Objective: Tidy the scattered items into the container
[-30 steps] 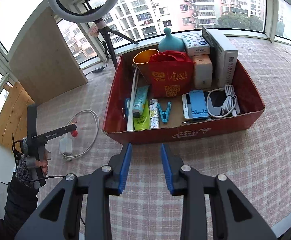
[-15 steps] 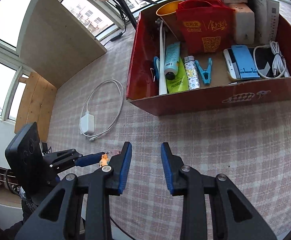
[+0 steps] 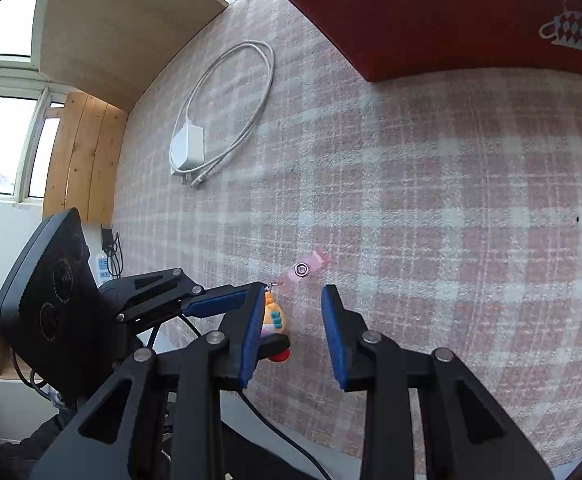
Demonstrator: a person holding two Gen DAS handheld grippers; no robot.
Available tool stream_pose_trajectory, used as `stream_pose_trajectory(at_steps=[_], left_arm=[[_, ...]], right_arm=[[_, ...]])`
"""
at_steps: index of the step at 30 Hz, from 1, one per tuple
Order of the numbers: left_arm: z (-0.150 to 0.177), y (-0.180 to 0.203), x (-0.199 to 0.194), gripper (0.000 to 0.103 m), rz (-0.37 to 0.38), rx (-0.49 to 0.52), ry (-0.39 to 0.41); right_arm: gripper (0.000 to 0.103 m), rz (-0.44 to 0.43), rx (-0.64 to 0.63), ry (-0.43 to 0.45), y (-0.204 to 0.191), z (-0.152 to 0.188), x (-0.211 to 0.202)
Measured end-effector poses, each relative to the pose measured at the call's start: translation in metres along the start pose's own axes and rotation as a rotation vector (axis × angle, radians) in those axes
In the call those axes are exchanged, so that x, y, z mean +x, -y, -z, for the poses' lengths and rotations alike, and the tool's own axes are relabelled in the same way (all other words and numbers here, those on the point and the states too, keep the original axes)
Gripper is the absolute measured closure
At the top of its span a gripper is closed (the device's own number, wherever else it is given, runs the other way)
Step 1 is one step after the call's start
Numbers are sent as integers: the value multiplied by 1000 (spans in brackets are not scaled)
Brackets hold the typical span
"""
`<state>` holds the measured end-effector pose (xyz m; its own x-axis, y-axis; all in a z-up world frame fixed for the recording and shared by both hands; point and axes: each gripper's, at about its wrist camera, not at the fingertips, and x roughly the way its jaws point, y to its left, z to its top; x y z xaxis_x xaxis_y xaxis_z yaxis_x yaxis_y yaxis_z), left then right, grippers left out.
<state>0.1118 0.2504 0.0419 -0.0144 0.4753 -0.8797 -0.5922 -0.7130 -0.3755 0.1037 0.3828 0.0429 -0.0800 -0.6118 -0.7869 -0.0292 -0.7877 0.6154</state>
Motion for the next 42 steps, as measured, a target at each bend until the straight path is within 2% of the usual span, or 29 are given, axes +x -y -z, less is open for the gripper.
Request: stream_pose_trajectory(at_steps=[4,10,13,16,22,28,33,38,39,42], left_arm=[[8,-1,-6,57,-12,10,9],[27,-11,-29,57,-23,14,33],[34,-19,-38,57,-37,2,45],[38,-27,-45,57,-35,-15,53],[40,-35,-51,57,-45,-34,81],[37,-38,-59,57,-55,-48,110],[34,-44,-68,57,-73,-65,132],[19,-57,-94,57,-108,-89,189],[14,-60,-100,57,-120,-89,204],[-3,-65,-117,57,-153,-77,248]], right_arm=[[73,12,-5,-9,-4,3,7],[73,87,-123,-51,-18,13,22],[73,157,-265,-55,-35,22,25],[73,272,-431,-61,-53,32,31],[73,421,-599,-125,-66,37,50],[73,395,-596,-155,-62,28,50],[76,353,-525,-130,-52,19,38],[80,303,-451,-29,-49,4,-13],[85,290,-435,0,-49,-1,-29],[85,252,-377,96,-52,-18,-76]])
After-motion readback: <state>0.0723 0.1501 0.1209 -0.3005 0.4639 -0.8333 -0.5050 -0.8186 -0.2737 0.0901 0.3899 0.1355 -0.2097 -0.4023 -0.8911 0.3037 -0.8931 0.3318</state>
